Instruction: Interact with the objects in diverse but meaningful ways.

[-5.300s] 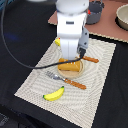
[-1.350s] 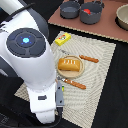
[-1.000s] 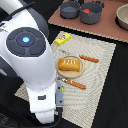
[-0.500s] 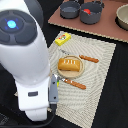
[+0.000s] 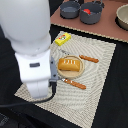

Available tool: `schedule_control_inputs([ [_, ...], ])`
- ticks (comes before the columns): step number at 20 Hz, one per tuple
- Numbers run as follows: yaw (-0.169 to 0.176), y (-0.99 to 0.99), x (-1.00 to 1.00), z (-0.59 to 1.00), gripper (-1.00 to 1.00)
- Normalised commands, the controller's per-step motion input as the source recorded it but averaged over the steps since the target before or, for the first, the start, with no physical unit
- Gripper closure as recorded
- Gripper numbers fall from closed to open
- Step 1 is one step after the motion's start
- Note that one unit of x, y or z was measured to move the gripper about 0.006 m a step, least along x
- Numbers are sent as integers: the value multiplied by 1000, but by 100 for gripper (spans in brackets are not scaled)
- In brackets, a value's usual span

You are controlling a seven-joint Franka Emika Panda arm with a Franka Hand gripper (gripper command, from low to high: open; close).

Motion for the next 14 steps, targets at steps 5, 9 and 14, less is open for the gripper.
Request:
schedule_control_inputs([
  [5, 33, 737, -467, 141, 100],
  [9, 36, 603, -399, 9, 100],
  [14, 19, 413, -441, -150, 100],
])
